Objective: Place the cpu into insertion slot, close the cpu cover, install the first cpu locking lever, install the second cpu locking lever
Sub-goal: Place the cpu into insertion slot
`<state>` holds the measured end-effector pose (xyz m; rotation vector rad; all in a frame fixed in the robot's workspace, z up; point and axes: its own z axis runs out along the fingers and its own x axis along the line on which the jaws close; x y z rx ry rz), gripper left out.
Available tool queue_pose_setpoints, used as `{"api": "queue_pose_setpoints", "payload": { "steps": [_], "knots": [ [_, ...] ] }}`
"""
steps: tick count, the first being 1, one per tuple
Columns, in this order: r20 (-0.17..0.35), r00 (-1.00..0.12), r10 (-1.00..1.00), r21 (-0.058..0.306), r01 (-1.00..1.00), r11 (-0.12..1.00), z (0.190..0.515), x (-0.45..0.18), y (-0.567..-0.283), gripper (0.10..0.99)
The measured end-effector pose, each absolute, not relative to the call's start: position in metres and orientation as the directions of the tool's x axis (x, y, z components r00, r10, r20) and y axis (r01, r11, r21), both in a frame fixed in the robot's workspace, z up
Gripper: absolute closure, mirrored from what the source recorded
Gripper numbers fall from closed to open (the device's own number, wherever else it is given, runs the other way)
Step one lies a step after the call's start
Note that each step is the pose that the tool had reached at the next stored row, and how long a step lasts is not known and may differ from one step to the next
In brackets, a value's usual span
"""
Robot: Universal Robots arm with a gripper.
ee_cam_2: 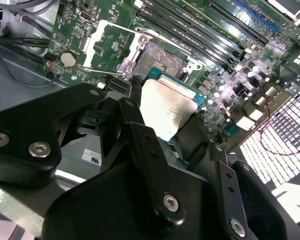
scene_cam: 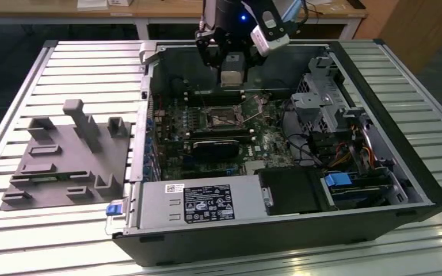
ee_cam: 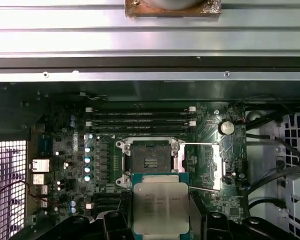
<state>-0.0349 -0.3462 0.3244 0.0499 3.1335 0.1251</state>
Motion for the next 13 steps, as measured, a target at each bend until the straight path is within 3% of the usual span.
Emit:
{"api": "queue_pose_setpoints", "payload": {
  "steps": [13],
  "knots": [
    [-0.007,-0.999,0.047,0.070,0.046,0.996,0.3143,-0.0355,-0.3462,0.549]
  ]
}}
